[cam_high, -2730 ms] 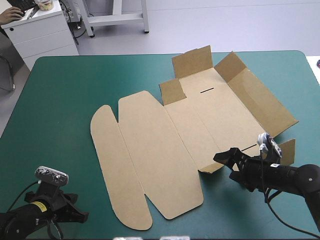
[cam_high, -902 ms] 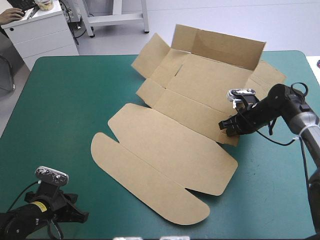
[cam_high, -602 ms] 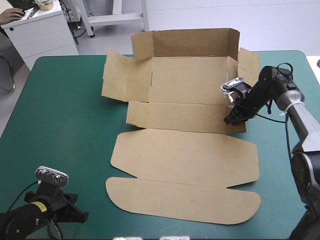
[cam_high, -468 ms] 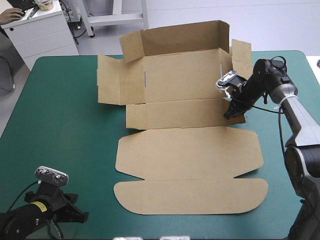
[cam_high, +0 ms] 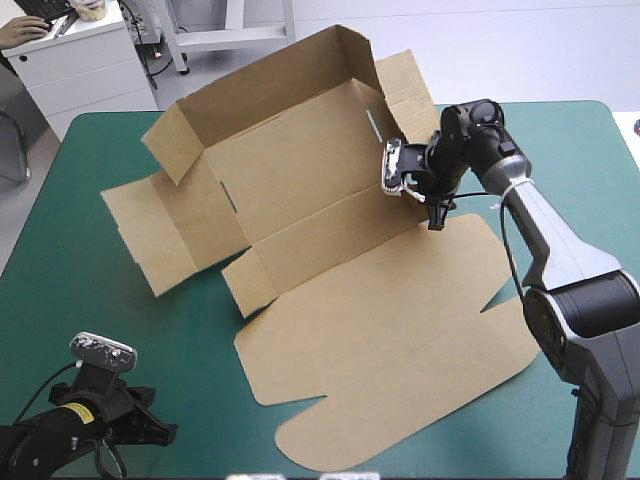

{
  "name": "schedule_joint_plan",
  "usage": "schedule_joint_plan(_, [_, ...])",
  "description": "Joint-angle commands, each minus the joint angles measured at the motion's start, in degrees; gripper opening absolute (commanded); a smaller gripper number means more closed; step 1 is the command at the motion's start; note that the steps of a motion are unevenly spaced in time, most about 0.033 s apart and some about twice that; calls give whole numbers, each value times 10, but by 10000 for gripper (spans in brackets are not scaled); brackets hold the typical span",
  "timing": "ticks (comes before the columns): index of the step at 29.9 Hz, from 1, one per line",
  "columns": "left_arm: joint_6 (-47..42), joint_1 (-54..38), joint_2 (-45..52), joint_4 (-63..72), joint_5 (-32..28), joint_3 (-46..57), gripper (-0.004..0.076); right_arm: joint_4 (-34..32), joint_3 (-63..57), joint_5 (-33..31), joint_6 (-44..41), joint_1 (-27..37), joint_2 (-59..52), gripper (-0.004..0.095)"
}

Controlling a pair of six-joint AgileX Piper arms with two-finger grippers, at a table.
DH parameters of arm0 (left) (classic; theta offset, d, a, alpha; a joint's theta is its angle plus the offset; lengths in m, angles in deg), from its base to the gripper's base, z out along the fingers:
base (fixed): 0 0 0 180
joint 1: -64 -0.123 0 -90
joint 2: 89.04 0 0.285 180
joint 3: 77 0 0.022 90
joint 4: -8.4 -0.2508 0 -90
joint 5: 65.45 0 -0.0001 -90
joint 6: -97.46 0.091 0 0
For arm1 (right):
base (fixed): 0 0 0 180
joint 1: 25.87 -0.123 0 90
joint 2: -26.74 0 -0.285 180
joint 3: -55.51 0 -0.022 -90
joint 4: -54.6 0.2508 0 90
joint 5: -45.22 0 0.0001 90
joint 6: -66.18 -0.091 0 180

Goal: Fold the box

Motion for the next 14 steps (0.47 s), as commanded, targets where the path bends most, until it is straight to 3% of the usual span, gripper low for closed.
schedule_joint_plan(1, [-1,3,-7,11,-25,-18,-10,-62,19,5,80,-22,-29,-20])
schedule_joint_plan(8, [-4,3,-7,11,-25,-18,-10,-96,24,30,150,-50,-29,-20])
schedule_joint_plan(14, [-3,3,-7,11,-25,-18,-10,-32,24,100,148,-50,-24,-20])
